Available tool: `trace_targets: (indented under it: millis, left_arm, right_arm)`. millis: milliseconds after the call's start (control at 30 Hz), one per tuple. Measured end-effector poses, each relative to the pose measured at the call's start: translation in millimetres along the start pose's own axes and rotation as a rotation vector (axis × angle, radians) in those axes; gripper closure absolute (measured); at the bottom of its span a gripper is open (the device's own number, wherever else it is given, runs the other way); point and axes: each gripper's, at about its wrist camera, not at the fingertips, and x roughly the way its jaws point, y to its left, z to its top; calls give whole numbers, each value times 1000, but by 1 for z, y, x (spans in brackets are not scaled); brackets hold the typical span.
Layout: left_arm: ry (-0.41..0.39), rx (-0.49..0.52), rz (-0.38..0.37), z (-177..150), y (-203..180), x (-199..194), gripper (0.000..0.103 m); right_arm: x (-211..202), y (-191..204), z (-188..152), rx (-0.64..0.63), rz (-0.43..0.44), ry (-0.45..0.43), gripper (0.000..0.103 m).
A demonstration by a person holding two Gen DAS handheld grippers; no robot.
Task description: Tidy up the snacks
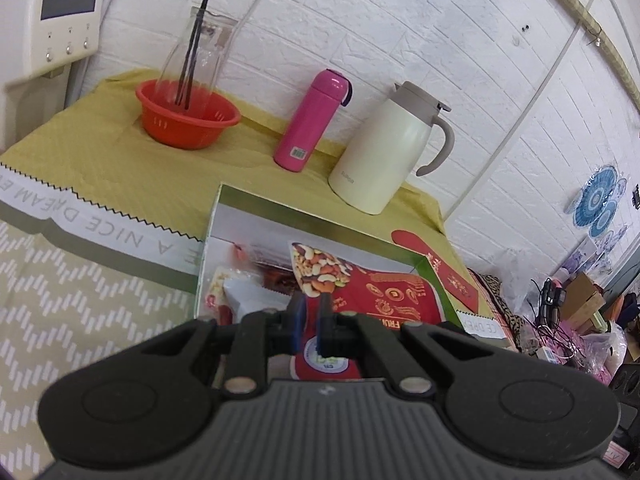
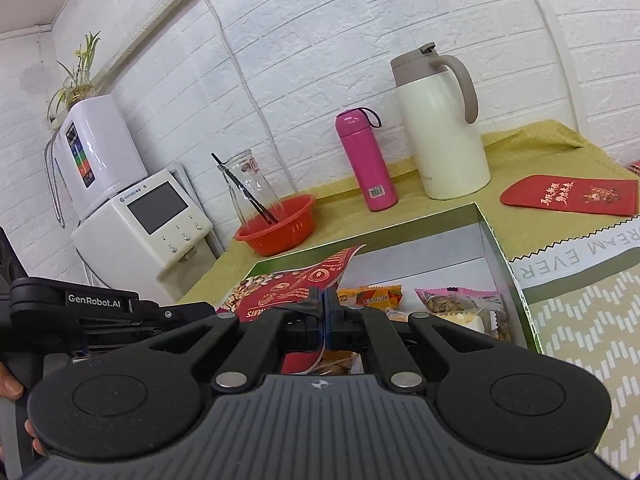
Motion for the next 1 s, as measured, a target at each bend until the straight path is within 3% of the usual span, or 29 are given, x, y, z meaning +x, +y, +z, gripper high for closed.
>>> trace_targets:
  millis: [67,133,167,200,233,300,433,600,833,1000]
  left_arm:
    - [-9,12,12,1,2,6,103]
    - [-7,2,0,0,6,8,103]
    - [-5,-7,-12,-1,8,8,97]
    - [-9,-19,-11,-2,11,8,54]
    - [-28,-38,-8,-5,12,4,39]
    - [-74,-41,14,-8,10,-2,40]
    - [-71,4,88,-8,0,-8,40]
    - [-90,42,112,-13,-11,-25,40]
    - [-115,110,144,-32,-36,-68,40]
    - [-121,175,197,-64,-56,-103,39]
  right_arm:
    - [8,-2,-1,-13,-19,5,91]
    - [13,-3,-4,-44,-48,24,76]
    - [12,-1,-7,-67,-58,26,72]
    - [11,-1,-9,-97,-63,16,59]
    - [8,1,-11,-124,-62,3,31]
    - [3,7,-15,-172,-74,-22,0]
    - [-3,18,-18,-276,-85,-27,0]
    - [-17,31,-19,-342,-101,-21,0]
    - [-60,46,-13,-367,-134,-14,0]
    - [-101,52,-26,-358,-168,21,0]
